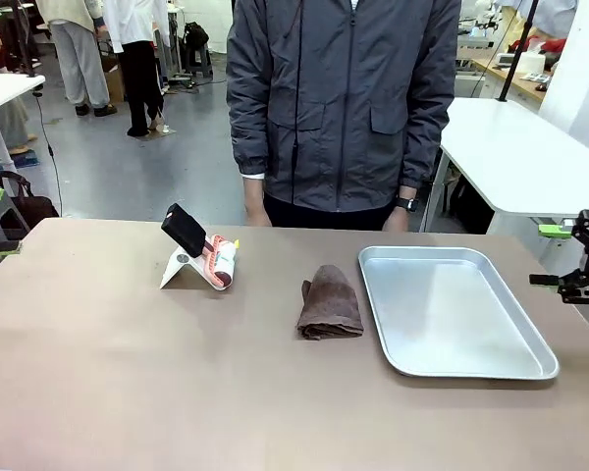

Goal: Clean the surface of the table.
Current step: Return the Lint Roller and towel to their original positions.

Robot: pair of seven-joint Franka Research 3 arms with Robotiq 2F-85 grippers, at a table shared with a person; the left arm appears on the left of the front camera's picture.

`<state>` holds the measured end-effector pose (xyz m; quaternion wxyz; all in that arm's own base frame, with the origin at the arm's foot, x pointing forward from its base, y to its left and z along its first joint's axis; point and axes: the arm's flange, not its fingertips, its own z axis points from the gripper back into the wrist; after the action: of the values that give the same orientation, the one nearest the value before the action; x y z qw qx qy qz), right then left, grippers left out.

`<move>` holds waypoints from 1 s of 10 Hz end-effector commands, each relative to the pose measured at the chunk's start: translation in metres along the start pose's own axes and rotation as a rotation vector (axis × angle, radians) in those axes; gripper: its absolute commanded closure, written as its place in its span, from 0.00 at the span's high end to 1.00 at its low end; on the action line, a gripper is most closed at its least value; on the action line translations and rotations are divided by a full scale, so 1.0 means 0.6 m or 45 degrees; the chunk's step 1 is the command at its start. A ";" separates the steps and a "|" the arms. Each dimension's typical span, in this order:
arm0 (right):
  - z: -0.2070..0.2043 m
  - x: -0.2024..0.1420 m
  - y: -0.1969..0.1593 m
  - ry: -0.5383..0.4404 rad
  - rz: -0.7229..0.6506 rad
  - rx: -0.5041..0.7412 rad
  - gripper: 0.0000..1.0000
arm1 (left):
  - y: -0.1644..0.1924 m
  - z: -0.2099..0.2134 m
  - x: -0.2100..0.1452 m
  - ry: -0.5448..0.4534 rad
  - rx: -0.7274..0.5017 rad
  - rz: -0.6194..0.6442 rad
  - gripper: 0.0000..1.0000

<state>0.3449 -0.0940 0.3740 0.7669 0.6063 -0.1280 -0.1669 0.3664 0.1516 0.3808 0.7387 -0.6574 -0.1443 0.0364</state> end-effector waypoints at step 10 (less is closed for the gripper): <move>0.003 -0.005 0.017 0.015 0.009 -0.001 1.00 | -0.008 -0.004 0.000 0.015 0.023 0.001 1.00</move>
<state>0.3443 -0.0918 0.3802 0.7689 0.6050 -0.1320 -0.1592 0.3689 0.1478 0.3809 0.7415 -0.6551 -0.1415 0.0330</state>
